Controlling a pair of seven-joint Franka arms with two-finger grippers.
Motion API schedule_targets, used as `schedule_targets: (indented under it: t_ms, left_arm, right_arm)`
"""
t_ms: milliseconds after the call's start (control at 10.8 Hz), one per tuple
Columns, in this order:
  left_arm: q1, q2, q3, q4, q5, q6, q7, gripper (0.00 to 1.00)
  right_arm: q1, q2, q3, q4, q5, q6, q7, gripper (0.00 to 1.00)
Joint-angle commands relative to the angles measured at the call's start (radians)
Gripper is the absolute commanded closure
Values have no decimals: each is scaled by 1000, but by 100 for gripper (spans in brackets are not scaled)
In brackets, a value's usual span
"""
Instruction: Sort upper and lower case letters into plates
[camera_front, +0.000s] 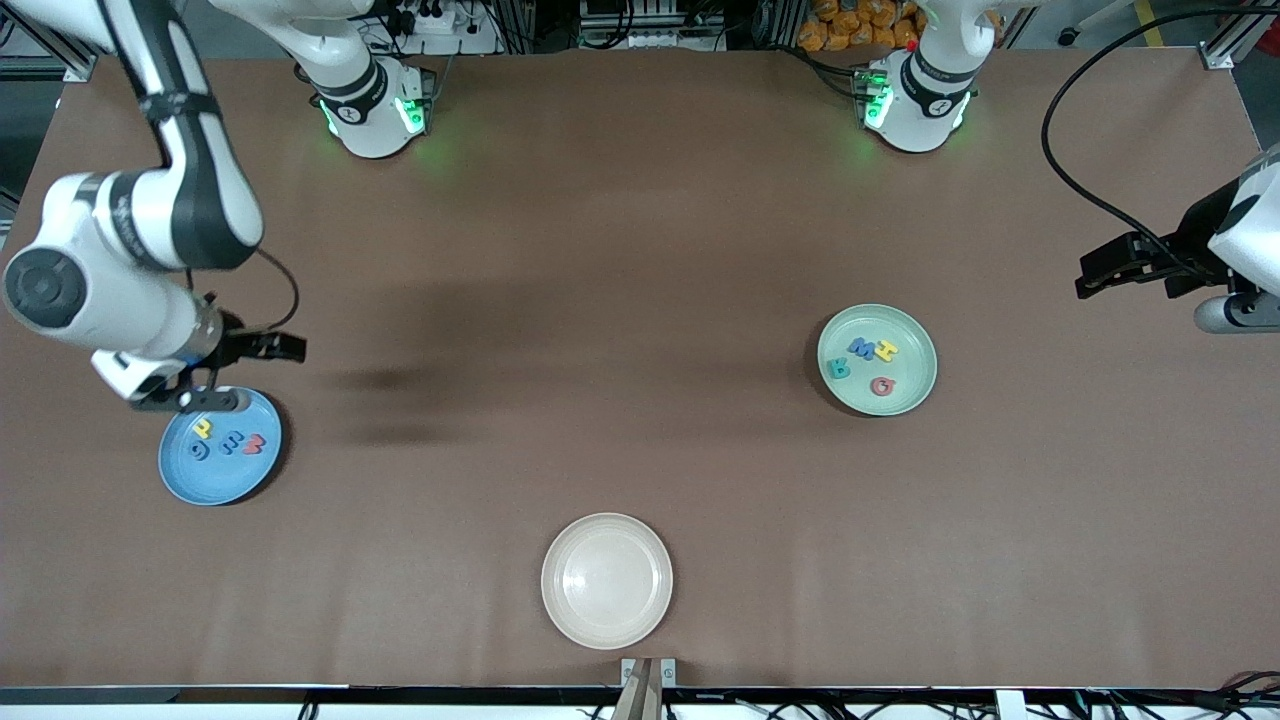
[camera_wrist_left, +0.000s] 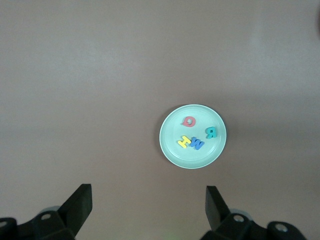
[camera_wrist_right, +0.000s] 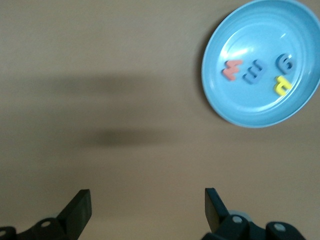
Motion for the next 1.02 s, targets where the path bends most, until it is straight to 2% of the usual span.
schedule_targets:
  t_ms: [0,277,462,647,832,925]
  left_arm:
    - [6,-6,3,4,0,-14,10,0]
    - [4,-6,3,4,2,-14,10,0]
    - [4,-6,3,3,3,-14,10,0]
    - [4,-6,3,4,8,-14,10,0]
    - [4,-6,3,4,8,-14,12,0]
    - [3,-6,3,4,8,-14,10,0]
  right_arm:
    - [-72,-105,73,-86,-21,16,12,0]
    - [-56,-133,50,-20,-21,-10,12,0]
    - [-5,-132,-2,118,-21,-111,3,0]
    - [74,-118,-72,327,-20,-259,-1,0]
    - [173,-124,-166,402,-4,-306,0,0]
    - [175,-129,-167,434,-4,-347,-14,0]
